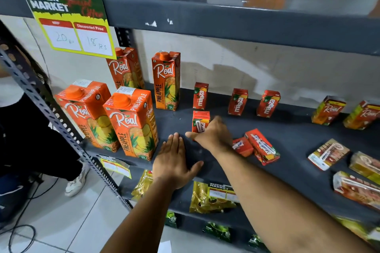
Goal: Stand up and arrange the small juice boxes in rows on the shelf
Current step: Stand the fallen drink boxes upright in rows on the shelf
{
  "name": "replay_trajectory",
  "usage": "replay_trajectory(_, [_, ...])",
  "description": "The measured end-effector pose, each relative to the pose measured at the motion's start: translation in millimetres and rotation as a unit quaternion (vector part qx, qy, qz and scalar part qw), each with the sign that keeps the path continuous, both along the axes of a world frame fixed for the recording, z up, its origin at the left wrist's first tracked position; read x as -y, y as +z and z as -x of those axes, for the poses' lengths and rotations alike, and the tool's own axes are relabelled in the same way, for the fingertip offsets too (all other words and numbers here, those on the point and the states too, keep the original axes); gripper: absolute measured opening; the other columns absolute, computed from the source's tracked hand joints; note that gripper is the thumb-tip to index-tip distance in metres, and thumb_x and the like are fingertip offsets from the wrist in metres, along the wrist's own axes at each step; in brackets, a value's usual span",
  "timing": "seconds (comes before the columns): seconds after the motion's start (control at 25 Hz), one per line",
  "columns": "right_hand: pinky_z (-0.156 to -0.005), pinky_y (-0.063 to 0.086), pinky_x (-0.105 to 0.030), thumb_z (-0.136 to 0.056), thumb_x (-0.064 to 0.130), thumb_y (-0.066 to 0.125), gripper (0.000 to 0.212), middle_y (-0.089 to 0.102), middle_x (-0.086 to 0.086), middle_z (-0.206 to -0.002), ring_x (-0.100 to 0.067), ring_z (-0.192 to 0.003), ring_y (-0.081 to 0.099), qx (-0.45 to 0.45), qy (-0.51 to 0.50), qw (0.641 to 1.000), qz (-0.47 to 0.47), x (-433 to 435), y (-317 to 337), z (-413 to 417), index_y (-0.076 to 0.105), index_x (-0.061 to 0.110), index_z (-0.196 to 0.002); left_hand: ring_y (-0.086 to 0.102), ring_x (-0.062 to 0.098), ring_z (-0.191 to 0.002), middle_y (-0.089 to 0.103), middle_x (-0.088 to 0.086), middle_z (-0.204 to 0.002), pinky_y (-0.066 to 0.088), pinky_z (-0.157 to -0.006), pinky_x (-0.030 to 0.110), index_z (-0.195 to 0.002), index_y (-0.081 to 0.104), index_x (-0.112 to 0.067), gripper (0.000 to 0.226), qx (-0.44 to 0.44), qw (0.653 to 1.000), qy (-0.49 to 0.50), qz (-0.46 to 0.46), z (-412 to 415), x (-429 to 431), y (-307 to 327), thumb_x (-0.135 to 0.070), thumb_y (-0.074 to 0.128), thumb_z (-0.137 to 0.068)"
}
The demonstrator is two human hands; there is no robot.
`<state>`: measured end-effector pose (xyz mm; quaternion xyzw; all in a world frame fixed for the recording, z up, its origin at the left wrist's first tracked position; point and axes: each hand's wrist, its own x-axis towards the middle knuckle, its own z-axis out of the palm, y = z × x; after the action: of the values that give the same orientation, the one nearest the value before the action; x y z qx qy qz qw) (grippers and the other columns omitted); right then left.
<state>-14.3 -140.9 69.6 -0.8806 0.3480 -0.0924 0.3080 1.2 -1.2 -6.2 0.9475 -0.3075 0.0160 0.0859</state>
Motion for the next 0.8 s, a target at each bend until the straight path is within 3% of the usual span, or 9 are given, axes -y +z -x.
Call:
replay_trajectory(0.08, [-0.077,0.051,-0.037,-0.047,0.07,0.079,0.096,0.058,-0.008,-0.119,-0.03,-0.107,0.06,0.02,0.01,1.0,-0.018,5.1,9.3,4.9,0.042,0.014,-0.116,-0.002,0.025,-0.149,0.0,0.014,-0.161,0.001,-0.119,0.036,-0.151,0.001,-0.003,0.106,-0.003,1.0,-0.001,0.0,0.6,-0.3,0.9,-0.08,0.016,-0.079])
replay_trajectory(0.2, [-0.071,0.042,-0.031,-0.056,0.075,0.071,0.092,0.055,-0.003,-0.111,-0.023,-0.103,0.057,0.063,0.019,0.996,-0.054,17.0,39.8,2.1,0.047,0.01,-0.117,-0.003,0.025,-0.149,-0.002,0.014,-0.162,0.001,-0.119,0.036,-0.151,-0.001,-0.003,0.106,-0.008,1.0,-0.003,0.002,-0.2,0.7,1.6,-0.079,0.018,-0.08])
replay_trajectory(0.32, [-0.054,0.038,-0.027,-0.06,0.083,0.058,0.076,0.062,0.0,-0.083,-0.024,-0.082,0.064,0.014,0.044,0.999,-0.012,18.7,61.2,-11.5,0.06,0.011,-0.086,-0.002,0.025,-0.149,-0.001,0.015,-0.162,0.003,-0.12,0.037,-0.15,-0.001,-0.003,0.105,-0.01,1.0,-0.003,0.002,0.8,0.0,3.5,-0.078,0.02,-0.081])
replay_trajectory(0.4, [-0.057,0.047,-0.03,-0.059,0.081,0.06,0.076,0.067,-0.007,-0.084,-0.028,-0.08,0.066,-0.048,0.092,0.993,0.048,13.8,65.7,-18.6,0.064,0.01,-0.085,-0.002,0.025,-0.149,-0.001,0.015,-0.162,0.004,-0.121,0.037,-0.15,-0.001,-0.002,0.104,-0.008,1.0,0.001,0.001,2.7,-0.5,6.0,-0.078,0.02,-0.081])
replay_trajectory(0.56, [-0.068,0.055,-0.035,-0.068,0.047,0.08,0.054,0.066,-0.011,-0.094,-0.029,-0.084,0.065,-0.145,0.166,0.963,0.155,9.9,77.6,-23.0,0.061,0.006,-0.098,-0.001,0.025,-0.149,0.0,0.015,-0.162,0.005,-0.121,0.037,-0.15,0.0,-0.002,0.105,-0.008,1.0,0.005,-0.001,3.8,-0.4,6.3,-0.077,0.02,-0.081])
replay_trajectory(0.68, [-0.07,0.053,-0.036,-0.073,0.019,0.079,0.035,0.063,-0.013,-0.101,-0.028,-0.086,0.063,-0.206,0.266,0.913,0.228,16.5,88.7,-24.0,0.061,0.009,-0.101,0.0,0.026,-0.149,0.001,0.015,-0.162,0.003,-0.121,0.037,-0.15,0.0,-0.002,0.106,-0.009,1.0,0.004,-0.006,1.7,-0.1,5.4,-0.078,0.02,-0.08])
replay_trajectory(0.8, [-0.089,0.052,-0.043,-0.077,0.007,0.074,0.053,0.055,-0.01,-0.128,-0.03,-0.109,0.057,-0.227,0.398,0.844,0.277,31.9,92.3,-19.2,0.051,0.023,-0.123,-0.001,0.025,-0.149,0.0,0.014,-0.162,0.003,-0.121,0.038,-0.151,-0.001,-0.003,0.107,-0.01,1.0,0.006,-0.013,0.5,0.9,4.3,-0.079,0.019,-0.078])
